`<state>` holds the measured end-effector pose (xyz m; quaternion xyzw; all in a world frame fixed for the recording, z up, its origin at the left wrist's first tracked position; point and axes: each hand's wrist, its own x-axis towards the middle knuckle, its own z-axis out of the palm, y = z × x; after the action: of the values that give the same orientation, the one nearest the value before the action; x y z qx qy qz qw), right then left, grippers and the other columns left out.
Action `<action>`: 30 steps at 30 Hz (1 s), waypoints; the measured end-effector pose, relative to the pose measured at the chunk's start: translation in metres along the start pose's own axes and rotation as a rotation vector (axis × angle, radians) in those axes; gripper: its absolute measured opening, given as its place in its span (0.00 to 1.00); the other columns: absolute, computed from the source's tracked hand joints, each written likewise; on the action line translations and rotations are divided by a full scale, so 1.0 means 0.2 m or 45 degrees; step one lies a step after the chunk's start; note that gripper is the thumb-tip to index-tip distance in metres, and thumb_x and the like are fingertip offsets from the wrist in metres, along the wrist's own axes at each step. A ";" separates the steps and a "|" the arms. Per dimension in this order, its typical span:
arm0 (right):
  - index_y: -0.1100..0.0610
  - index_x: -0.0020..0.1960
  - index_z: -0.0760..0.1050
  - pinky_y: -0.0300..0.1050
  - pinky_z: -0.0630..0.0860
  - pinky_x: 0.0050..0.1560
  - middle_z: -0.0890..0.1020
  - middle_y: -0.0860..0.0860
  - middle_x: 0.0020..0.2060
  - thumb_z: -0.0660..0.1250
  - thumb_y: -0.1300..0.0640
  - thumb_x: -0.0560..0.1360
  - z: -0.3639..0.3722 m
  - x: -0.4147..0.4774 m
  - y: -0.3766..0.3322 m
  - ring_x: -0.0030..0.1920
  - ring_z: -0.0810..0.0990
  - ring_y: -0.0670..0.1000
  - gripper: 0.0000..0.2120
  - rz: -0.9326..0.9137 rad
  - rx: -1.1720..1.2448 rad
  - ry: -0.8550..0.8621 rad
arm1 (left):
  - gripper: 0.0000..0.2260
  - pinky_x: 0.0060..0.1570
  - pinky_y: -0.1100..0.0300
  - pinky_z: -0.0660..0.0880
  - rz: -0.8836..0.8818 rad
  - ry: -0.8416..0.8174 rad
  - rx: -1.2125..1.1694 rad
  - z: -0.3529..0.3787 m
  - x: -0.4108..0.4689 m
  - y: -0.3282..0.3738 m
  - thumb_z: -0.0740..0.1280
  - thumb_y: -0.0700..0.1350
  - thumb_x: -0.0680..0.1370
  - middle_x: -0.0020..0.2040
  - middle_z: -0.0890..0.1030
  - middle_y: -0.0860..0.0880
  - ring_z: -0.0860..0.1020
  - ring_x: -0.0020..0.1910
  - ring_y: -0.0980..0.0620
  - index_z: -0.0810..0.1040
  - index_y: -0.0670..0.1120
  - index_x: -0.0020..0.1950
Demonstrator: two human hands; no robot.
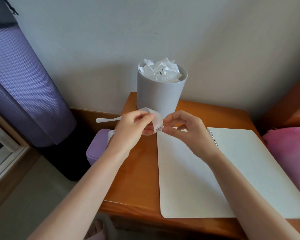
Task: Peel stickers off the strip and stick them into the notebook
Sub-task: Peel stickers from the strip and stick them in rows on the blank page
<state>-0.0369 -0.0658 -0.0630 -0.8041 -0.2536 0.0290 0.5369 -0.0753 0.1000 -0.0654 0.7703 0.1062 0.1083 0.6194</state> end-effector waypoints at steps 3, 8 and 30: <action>0.55 0.49 0.79 0.43 0.75 0.48 0.82 0.44 0.45 0.73 0.57 0.70 -0.01 0.00 0.00 0.48 0.79 0.44 0.08 -0.020 0.026 0.039 | 0.08 0.44 0.62 0.81 -0.025 -0.033 -0.107 0.01 -0.01 0.01 0.65 0.48 0.77 0.51 0.82 0.48 0.82 0.48 0.51 0.78 0.49 0.55; 0.59 0.47 0.78 0.45 0.76 0.47 0.82 0.47 0.41 0.74 0.60 0.69 0.00 0.00 -0.01 0.44 0.81 0.47 0.09 -0.023 0.098 0.046 | 0.07 0.36 0.70 0.78 0.004 -0.051 -0.196 0.02 -0.03 0.03 0.65 0.45 0.78 0.47 0.80 0.51 0.82 0.43 0.55 0.76 0.49 0.55; 0.55 0.45 0.81 0.48 0.78 0.40 0.83 0.45 0.39 0.72 0.60 0.71 0.01 0.00 0.01 0.40 0.80 0.45 0.03 0.002 -0.080 0.120 | 0.05 0.33 0.77 0.73 0.145 -0.122 0.155 0.04 -0.03 0.01 0.67 0.48 0.76 0.37 0.81 0.55 0.79 0.37 0.67 0.81 0.49 0.48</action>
<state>-0.0359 -0.0656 -0.0659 -0.8212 -0.2282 -0.0163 0.5228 -0.0785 0.0909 -0.0654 0.8155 0.0389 0.0995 0.5688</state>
